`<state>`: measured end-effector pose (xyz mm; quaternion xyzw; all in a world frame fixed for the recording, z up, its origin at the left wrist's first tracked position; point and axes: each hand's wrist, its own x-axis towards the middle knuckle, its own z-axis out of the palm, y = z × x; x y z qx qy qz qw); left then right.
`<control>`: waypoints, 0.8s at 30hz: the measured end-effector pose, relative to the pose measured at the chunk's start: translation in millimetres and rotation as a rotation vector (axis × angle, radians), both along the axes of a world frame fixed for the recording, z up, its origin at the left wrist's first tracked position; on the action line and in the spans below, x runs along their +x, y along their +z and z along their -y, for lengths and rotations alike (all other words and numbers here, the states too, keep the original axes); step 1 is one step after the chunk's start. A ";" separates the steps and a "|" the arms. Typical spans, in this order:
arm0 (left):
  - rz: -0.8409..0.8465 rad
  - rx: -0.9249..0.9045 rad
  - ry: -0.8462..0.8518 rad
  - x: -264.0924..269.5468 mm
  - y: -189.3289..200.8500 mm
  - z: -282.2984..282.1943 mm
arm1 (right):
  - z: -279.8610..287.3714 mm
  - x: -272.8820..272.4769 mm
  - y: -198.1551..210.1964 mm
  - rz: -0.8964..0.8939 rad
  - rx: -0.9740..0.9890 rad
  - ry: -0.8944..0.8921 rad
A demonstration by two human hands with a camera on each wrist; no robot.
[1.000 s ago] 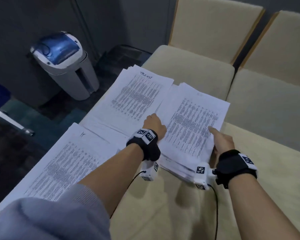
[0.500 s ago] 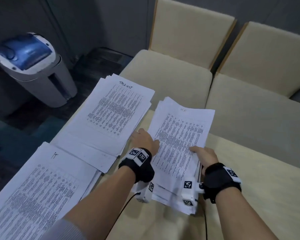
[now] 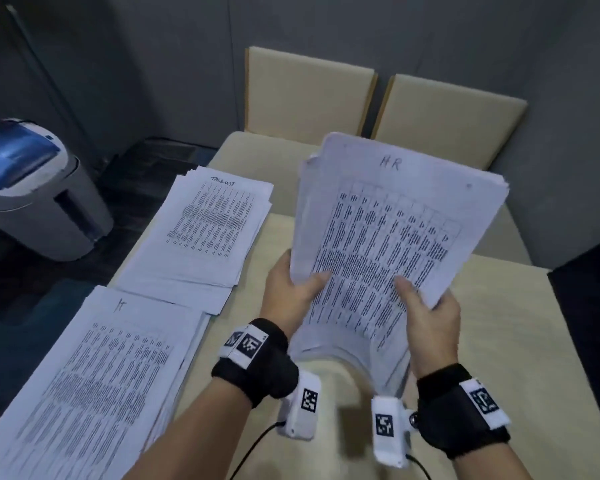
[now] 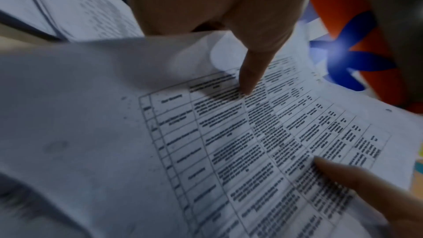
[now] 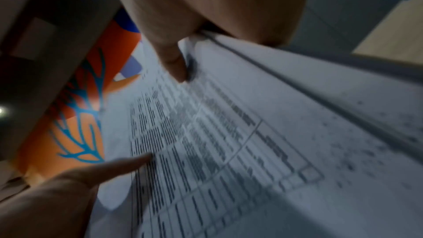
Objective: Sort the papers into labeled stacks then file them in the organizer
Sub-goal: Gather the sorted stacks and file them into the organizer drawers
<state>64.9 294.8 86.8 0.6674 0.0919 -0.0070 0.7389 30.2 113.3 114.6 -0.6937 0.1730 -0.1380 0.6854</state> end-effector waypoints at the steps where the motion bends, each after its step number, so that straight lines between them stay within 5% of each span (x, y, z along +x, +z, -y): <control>1: 0.040 -0.014 0.000 -13.3 7.7 1.6 | -2.6 -14.1 7.4 0.051 0.000 -0.024; 8: 0.109 -0.103 -0.027 -92.5 4.2 -8.8 | 2.1 -99.5 -2.1 -0.015 0.030 0.079; 14: 0.070 -0.084 -0.067 -117.8 7.4 -2.8 | 20.6 -124.7 -38.4 -0.288 0.049 0.261; 17: 0.036 -0.124 0.013 -119.9 17.3 -6.6 | 38.7 -138.8 -56.4 -0.437 0.061 0.198; 22: -0.030 -0.529 0.015 -125.0 23.7 7.3 | 67.9 -148.7 -42.8 -0.399 0.832 0.174; 24: -0.103 -0.612 -0.034 -128.8 21.2 25.3 | 83.3 -141.7 -29.5 -0.239 0.886 0.205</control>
